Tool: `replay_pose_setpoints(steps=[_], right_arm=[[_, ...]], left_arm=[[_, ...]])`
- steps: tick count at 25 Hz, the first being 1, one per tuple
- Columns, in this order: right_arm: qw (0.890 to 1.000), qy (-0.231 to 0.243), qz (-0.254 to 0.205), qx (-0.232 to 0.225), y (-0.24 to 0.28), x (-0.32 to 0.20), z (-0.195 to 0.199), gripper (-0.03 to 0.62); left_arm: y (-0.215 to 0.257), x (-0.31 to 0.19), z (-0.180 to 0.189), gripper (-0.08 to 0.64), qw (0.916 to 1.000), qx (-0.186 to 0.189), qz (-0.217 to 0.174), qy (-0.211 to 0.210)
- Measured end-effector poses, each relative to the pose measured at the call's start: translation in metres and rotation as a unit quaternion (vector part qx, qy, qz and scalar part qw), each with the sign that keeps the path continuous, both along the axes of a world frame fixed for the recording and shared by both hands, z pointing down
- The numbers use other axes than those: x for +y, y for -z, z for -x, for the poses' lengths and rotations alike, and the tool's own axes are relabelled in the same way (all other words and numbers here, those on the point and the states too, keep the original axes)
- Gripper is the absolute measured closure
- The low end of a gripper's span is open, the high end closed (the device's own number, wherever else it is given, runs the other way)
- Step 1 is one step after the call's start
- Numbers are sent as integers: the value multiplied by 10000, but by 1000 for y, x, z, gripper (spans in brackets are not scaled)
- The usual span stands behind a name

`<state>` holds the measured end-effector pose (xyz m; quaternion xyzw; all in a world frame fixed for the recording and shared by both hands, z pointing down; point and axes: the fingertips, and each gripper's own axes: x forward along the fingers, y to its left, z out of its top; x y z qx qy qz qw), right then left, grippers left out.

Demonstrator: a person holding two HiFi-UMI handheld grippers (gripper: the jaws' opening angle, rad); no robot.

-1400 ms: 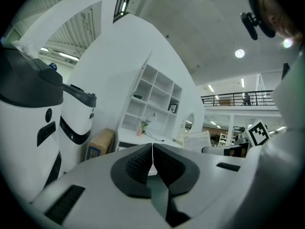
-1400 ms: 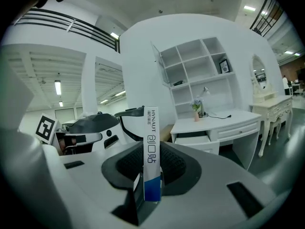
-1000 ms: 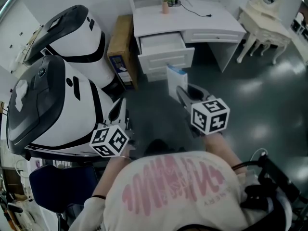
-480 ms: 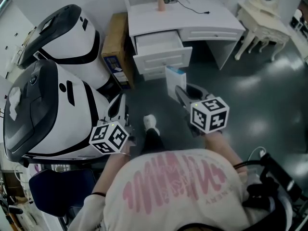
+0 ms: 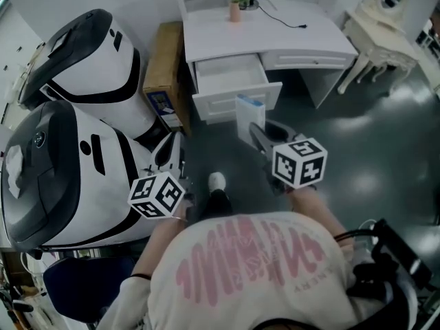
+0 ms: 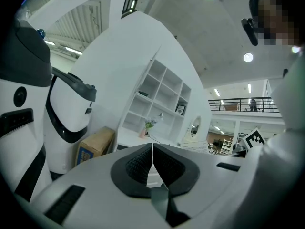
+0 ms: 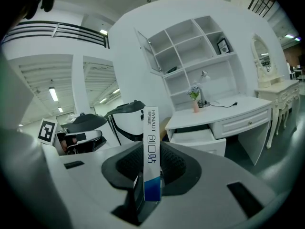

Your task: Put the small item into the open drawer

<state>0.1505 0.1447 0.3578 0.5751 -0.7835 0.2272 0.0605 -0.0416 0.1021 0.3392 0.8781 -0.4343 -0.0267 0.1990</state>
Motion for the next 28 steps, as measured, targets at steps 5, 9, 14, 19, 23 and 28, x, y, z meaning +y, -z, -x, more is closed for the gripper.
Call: replay_pose_setpoints(steps=[5,9,14,19,23,28], right_arm=[[10000,-65,26,-29,2,-53,-7,491],[9998,-143,64,-100,7,-99,-11,491],[9998,-159,96,-97,11,-157,-10,491],[9994,-289,173,-70,2,-218,-9,491],[9990,-305,324,-3,-12,-258,-7,491],[9978,-279,605,-18,-35,-297,-4,491]], left_arm=[[4,-57,-11,526,10000,31,-33,-84],[11,-105,-18,526,9998,30,-41,-181],[16,-167,-20,526,9996,84,-15,-286],[20,-227,-17,526,9991,43,-72,-423],[21,-272,-9,526,9991,43,-78,-413],[6,-306,3,526,9993,118,80,-357]])
